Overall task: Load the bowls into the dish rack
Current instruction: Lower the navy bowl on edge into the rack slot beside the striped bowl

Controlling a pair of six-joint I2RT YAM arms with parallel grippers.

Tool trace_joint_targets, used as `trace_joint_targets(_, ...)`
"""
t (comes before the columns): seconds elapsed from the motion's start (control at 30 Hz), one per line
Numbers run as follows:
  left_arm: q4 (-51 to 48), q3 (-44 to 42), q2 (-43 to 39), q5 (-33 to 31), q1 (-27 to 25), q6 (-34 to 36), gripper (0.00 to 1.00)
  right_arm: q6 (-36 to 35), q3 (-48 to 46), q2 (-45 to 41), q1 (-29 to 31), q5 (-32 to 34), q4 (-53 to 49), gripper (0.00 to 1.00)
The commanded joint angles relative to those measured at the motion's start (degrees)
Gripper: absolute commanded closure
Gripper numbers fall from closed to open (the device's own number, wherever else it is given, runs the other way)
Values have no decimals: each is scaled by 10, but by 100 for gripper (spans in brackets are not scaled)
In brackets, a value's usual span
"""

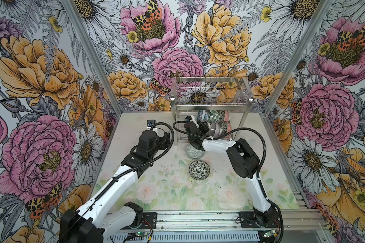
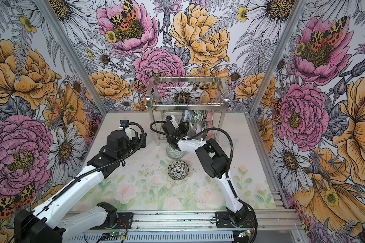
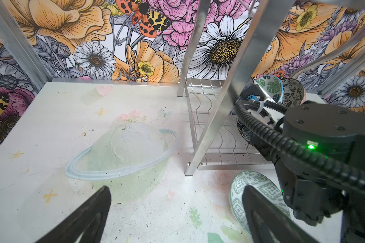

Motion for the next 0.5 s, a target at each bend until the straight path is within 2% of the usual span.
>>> trace_joint_targets(0.0,3,-9,-15,7,7,-5,1,22,17,7,5,-13,-18,80)
trace_joint_targets(0.23,2,-14,-23,6,8,-6,2,52,16,-6,4,-37,-47,75)
trace_joint_targets(0.47,-3,-17,-31,6,10,-8,1,70,6,-25,4,-61,-60,65)
